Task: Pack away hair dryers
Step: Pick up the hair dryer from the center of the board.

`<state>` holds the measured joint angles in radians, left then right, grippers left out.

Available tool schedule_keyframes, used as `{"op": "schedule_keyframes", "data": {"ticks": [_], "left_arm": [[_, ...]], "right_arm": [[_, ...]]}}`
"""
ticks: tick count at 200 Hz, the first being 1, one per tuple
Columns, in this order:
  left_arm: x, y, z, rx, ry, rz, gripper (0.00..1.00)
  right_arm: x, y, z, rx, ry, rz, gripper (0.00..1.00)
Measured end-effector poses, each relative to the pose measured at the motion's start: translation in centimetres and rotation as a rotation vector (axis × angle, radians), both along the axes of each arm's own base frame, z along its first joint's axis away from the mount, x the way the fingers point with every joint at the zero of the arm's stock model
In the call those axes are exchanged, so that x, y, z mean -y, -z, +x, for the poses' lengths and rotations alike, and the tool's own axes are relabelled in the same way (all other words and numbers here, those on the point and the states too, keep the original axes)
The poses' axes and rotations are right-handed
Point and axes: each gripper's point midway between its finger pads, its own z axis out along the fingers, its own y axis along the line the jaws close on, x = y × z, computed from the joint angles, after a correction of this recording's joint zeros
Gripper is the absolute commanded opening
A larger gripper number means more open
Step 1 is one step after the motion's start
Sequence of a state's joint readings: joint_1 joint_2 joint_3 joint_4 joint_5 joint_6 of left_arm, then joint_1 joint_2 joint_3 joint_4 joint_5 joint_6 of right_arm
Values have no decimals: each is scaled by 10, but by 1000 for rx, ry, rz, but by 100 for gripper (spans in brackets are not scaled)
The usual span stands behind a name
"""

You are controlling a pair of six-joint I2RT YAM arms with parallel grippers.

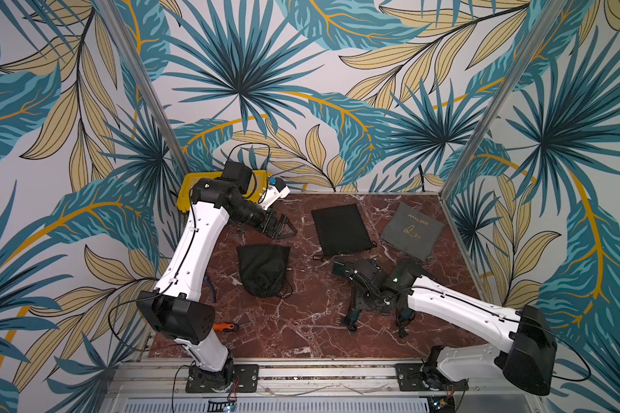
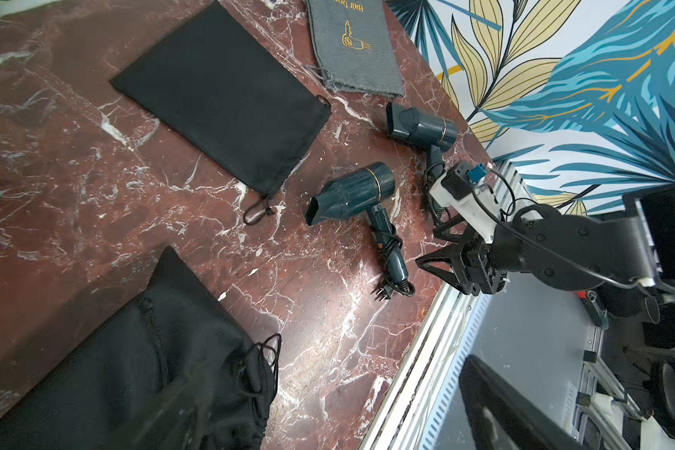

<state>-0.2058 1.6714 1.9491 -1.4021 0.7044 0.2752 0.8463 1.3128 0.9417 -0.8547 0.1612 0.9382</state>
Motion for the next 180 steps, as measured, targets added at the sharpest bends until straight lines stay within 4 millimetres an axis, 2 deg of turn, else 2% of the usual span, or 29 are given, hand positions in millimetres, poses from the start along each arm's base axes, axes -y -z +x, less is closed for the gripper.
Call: {"op": "schedule_keyframes", "data": {"ticks": [37, 68, 115, 135, 153, 167, 180], "left_arm": [[10, 2, 20, 110, -55, 71, 99], [12, -6, 34, 176, -105, 74, 99], [16, -11, 40, 202, -114, 53, 100], [18, -9, 38, 197, -109, 51, 99], [18, -6, 37, 189, -105, 52, 99], [19, -4, 36, 184, -103, 51, 100], [19, -4, 36, 183, -101, 49, 99]], "right_arm": [[4, 27, 13, -6, 114, 35, 69], [1, 43, 28, 0, 172, 78, 69], [-9, 68, 34, -46, 184, 78, 66], [-11, 80, 32, -82, 182, 62, 62], [-13, 80, 35, -85, 182, 62, 55], [-13, 81, 35, -86, 179, 55, 47], [-12, 81, 35, -84, 179, 51, 36]]}}
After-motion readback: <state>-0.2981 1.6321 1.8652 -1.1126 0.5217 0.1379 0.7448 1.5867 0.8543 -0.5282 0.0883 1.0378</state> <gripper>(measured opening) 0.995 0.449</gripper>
